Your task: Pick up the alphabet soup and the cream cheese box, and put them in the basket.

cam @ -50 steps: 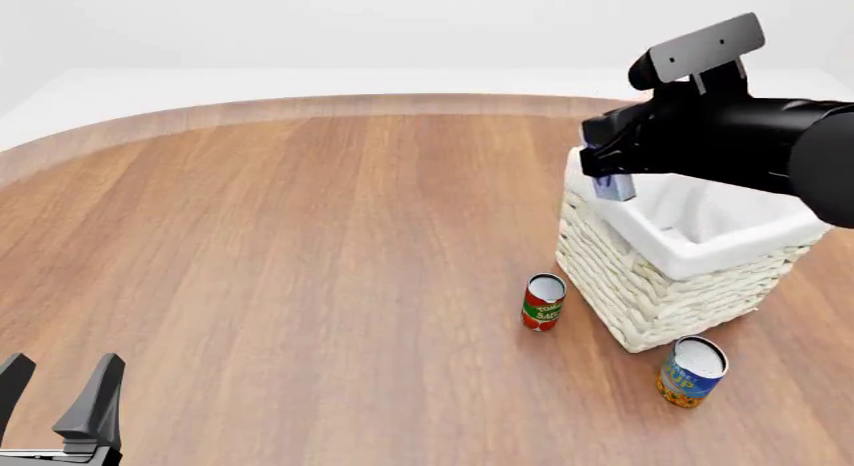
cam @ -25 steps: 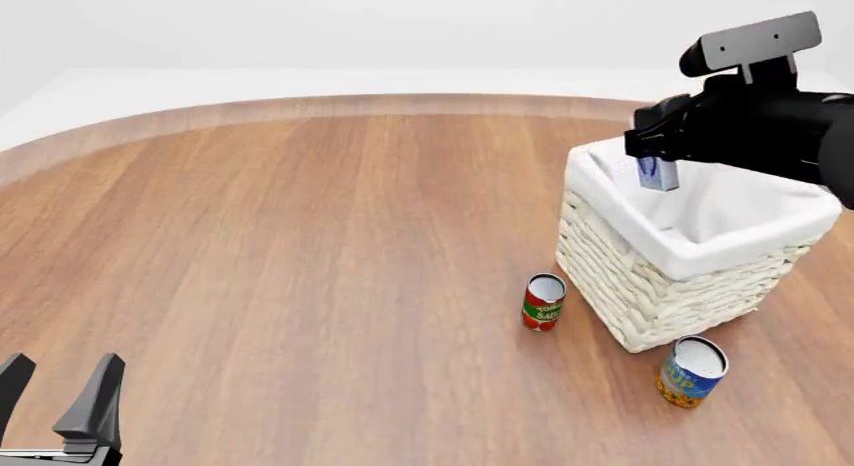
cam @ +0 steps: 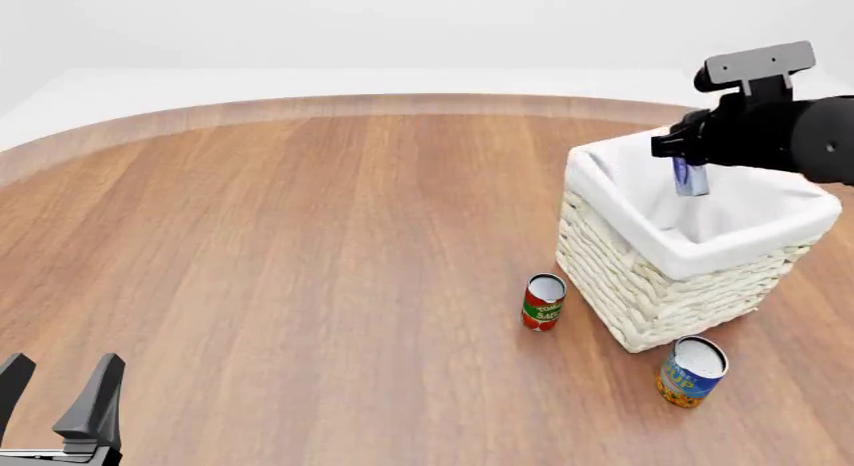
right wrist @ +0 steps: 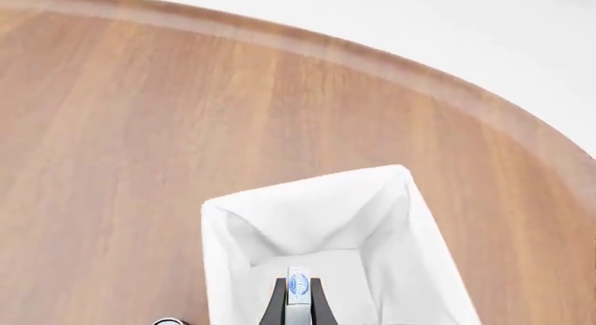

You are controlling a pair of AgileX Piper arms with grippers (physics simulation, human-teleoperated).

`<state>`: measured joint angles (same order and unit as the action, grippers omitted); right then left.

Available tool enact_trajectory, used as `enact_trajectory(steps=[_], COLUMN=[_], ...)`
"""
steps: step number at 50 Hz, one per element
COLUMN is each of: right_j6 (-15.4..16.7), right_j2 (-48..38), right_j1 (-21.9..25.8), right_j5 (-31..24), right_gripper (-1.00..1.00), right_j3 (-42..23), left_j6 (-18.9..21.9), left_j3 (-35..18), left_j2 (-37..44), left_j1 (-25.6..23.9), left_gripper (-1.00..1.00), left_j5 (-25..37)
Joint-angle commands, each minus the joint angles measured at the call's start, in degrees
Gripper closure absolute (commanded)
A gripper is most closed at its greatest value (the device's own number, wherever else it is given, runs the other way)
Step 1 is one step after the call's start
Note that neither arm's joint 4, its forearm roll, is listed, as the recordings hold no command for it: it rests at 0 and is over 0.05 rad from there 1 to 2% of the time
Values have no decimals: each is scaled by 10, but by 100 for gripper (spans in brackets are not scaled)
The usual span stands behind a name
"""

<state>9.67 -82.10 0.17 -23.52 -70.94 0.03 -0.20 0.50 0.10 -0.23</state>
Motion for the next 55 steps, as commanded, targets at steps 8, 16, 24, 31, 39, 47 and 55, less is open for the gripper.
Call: enact_trajectory(steps=[8,16,24,31,39,47,55], right_j6=[-11,-18,-22,-25,-25,-26,-26], right_j2=[-71,-99,-127,-138,-139,-131,-123], right_j1=[-25,-23,-25,-30,-31,-33,-34], right_j5=[37,48,59,64,71,71,85], right_gripper=[100,100,100,100,100,100,100], right_j3=[5,2,1,3,15,21,42], left_j6=[0,0,0,0,0,0,0], left_j3=[0,0,0,0,0,0,0], left_j2=[0,0,0,0,0,0,0], left_j1=[0,0,0,0,0,0,0], left_gripper=[-100,-100,-100,-100,-100,-100,-100], left_j5=[0,0,0,0,0,0,0])
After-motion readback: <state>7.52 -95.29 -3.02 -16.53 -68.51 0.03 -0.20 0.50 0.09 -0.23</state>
